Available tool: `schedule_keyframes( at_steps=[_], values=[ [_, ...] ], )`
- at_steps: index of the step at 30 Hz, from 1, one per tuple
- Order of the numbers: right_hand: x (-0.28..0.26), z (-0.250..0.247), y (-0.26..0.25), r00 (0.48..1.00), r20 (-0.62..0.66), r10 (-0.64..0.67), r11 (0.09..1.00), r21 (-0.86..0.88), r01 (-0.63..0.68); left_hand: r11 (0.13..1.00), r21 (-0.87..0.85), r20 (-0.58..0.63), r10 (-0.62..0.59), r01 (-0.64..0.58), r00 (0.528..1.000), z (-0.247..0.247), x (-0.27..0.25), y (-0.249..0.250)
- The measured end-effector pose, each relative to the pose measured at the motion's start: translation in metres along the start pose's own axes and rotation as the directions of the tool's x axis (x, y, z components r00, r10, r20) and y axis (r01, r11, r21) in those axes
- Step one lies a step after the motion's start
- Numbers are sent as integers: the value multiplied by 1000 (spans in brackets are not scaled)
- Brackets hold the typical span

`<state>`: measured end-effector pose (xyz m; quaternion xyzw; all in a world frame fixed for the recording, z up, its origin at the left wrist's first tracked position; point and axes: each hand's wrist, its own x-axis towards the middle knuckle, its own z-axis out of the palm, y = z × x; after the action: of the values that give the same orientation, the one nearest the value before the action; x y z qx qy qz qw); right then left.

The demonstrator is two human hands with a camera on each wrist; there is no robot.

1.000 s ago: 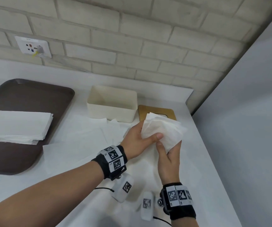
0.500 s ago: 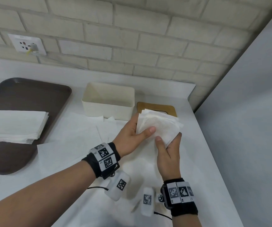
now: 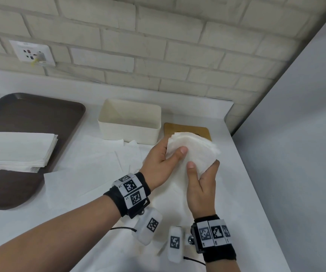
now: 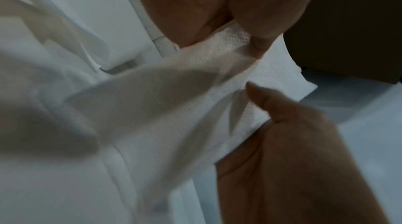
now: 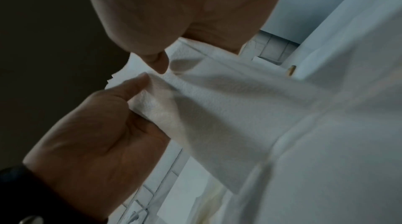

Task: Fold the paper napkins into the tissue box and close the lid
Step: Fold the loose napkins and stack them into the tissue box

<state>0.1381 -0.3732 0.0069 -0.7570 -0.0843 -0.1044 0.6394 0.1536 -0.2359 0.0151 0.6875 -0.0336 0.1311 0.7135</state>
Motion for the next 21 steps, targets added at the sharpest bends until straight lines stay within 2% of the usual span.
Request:
schedule_keyframes(
  at_steps=[3, 6, 8, 13, 15, 19, 21],
  values=[
    [-3, 1, 7, 996, 15, 85, 996, 20, -86, 999, -28, 35, -24, 25, 999, 0, 0, -6],
    [-3, 1, 16, 983, 70, 167, 986, 1, -168, 992, 75, 98, -113, 106, 989, -3, -4, -17],
    [-1, 1, 17, 981, 100, 163, 986, -41, -160, 987, 111, 90, -128, 118, 988, -4, -6, -22],
    [-3, 0, 29, 959, 223, 174, 972, -197, -131, 992, -58, -78, -115, 111, 990, -5, 1, -2],
    [-5, -5, 33, 933, 299, 200, 955, -273, -117, 996, -48, -118, -85, 80, 989, -8, 5, 6],
    [-1, -26, 24, 873, 423, 243, 922, -382, -71, 998, 0, -131, -64, 65, 989, -14, 8, 8],
    [5, -36, 14, 884, 431, 182, 937, -348, -23, 998, -23, -122, -62, 60, 991, -16, 8, 6]
  ],
)
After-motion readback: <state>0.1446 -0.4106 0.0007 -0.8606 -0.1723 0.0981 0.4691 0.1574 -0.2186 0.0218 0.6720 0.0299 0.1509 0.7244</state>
